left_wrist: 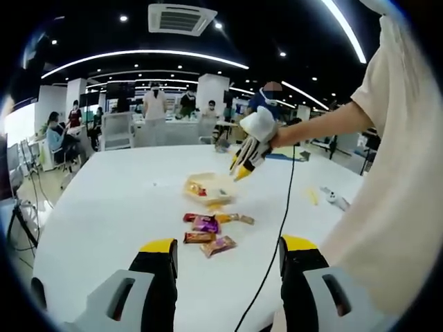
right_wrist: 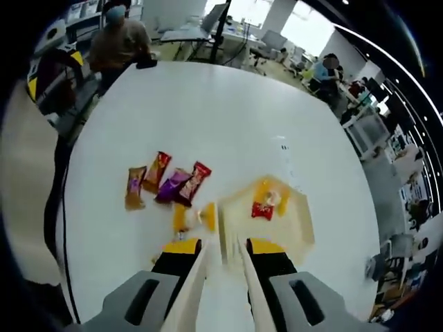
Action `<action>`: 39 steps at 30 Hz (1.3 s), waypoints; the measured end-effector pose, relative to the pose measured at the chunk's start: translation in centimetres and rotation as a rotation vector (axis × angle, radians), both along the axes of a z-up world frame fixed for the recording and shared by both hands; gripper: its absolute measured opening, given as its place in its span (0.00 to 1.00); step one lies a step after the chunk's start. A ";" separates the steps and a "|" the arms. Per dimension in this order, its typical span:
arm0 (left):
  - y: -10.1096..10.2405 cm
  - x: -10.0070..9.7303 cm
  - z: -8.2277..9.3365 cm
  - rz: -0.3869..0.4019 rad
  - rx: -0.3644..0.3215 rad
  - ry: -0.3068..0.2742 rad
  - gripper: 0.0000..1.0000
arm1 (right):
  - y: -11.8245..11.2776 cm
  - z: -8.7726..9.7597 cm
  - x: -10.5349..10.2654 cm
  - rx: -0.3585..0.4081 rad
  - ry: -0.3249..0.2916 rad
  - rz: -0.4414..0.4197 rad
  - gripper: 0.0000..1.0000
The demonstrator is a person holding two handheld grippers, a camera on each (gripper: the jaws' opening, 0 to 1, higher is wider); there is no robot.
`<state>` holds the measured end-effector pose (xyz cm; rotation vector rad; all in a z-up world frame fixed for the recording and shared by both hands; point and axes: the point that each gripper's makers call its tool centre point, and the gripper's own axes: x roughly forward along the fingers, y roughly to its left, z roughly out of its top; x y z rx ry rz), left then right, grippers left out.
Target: Place the target food into the container with the food tongs after gripping and lifting it, then release it inside without dropping or visibly crushing the food.
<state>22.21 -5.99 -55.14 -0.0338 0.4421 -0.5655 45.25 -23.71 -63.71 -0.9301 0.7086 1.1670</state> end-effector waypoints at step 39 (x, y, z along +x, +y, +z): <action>1.3 -1.1 -0.3 0.030 0.001 0.016 0.59 | -1.3 -7.4 -6.3 -0.119 0.166 0.072 0.26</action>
